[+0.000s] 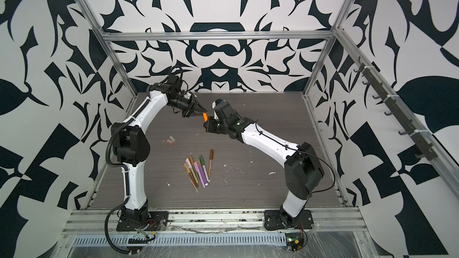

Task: Remove pen caps from pens
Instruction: Open the pen cap on the pen.

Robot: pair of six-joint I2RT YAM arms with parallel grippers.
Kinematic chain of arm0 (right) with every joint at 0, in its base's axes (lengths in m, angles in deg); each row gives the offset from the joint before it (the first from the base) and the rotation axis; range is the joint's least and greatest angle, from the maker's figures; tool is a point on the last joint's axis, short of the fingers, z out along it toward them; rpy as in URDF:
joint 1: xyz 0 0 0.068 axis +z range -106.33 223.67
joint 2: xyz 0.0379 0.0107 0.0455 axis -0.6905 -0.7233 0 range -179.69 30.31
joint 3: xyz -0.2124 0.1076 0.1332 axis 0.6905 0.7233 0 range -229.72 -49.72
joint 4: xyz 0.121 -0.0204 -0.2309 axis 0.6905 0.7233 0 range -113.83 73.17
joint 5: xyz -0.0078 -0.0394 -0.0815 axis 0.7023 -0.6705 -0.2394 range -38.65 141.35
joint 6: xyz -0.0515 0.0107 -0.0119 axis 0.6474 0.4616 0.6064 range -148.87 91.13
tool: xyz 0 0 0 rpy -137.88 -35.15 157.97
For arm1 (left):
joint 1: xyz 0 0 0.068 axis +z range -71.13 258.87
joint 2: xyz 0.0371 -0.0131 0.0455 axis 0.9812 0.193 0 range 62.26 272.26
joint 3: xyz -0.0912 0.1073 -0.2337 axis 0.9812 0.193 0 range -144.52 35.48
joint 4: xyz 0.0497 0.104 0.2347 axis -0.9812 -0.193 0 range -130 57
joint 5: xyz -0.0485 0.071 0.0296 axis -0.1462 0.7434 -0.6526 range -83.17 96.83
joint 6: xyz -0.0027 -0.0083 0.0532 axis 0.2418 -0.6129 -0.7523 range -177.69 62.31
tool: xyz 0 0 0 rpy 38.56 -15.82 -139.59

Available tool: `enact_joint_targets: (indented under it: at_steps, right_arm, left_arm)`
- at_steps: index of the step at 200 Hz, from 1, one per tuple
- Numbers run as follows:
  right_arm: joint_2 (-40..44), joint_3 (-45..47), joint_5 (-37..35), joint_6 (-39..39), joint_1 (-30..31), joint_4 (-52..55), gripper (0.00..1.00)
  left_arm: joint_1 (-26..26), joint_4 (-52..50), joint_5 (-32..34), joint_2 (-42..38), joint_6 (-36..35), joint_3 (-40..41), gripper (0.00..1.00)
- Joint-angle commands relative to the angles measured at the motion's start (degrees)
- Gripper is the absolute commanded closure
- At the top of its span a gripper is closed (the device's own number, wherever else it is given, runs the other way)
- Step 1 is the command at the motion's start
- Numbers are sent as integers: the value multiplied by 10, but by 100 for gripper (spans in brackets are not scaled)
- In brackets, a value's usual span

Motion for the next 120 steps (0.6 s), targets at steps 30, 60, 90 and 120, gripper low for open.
enact_joint_targets:
  at_steps: [30,60,90,120]
  right_arm:
    - [79,73,152,-17,54,189,100]
    - [97,85,146,-18,54,192,100]
    - [113,81,121,7,45,223,100]
    - [117,47,60,54,40,281,100]
  left_arm:
    - [114,266,157,52,101,-36,100]
    - [116,195,156,83,80,-121,100]
    - [126,97,211,-7,-24,8,100]
    - [139,94,267,-153,-46,260,100]
